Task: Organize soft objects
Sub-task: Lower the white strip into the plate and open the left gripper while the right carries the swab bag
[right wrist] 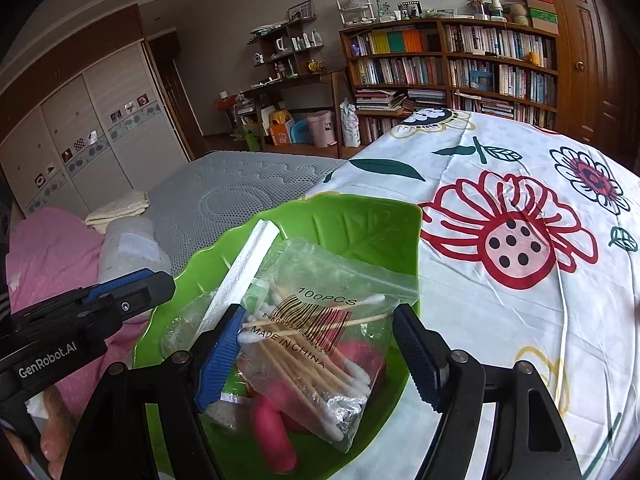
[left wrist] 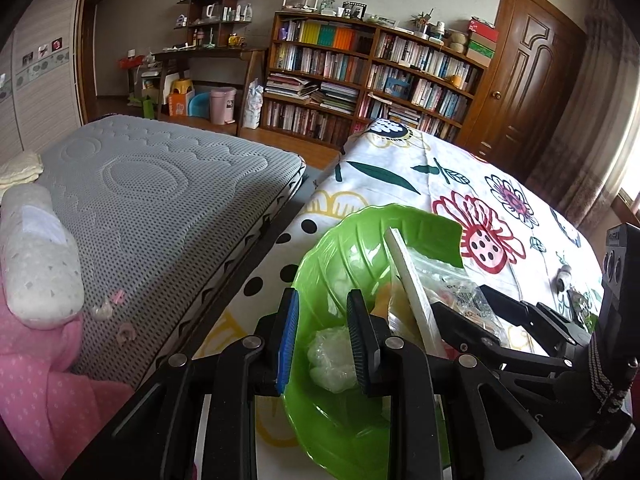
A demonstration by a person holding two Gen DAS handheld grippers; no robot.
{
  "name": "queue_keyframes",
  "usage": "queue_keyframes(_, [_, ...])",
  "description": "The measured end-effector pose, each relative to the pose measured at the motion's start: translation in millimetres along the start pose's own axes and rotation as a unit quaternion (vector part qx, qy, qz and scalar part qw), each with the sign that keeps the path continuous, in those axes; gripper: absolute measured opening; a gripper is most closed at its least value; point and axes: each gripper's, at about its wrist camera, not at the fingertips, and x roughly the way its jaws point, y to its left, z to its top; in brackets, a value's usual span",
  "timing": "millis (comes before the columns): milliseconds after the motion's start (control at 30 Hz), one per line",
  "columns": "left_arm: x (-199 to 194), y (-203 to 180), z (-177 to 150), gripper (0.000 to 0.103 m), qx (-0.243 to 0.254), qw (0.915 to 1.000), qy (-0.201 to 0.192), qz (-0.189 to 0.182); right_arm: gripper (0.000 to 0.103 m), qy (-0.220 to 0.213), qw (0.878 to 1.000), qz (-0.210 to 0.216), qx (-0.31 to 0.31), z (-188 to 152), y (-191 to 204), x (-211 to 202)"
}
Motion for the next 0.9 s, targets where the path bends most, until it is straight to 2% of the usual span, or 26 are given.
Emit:
queue_keyframes(267, [0,2,1,0.026,-0.001,1.0000,0.000,0.001,0.079,0.002,1.000,0.013,0.000,0,-1,-3])
queue_keyframes(367, [-1,0,1,0.027,0.001,1.0000,-0.001,0.002,0.084,-0.008,1.000,0.016,0.000,2,-1,-11])
queue_keyframes(567, [-9,-9,1,0.034,0.007,0.9999,-0.010,0.003,0.086,-0.031,0.999,0.032,0.009,3,-6,-30])
queue_keyframes(900, [-14,-34,0,0.035,0.023,0.9996,-0.012,-0.005,0.086,-0.041,0.998,0.015,0.045,-16,-36,-55])
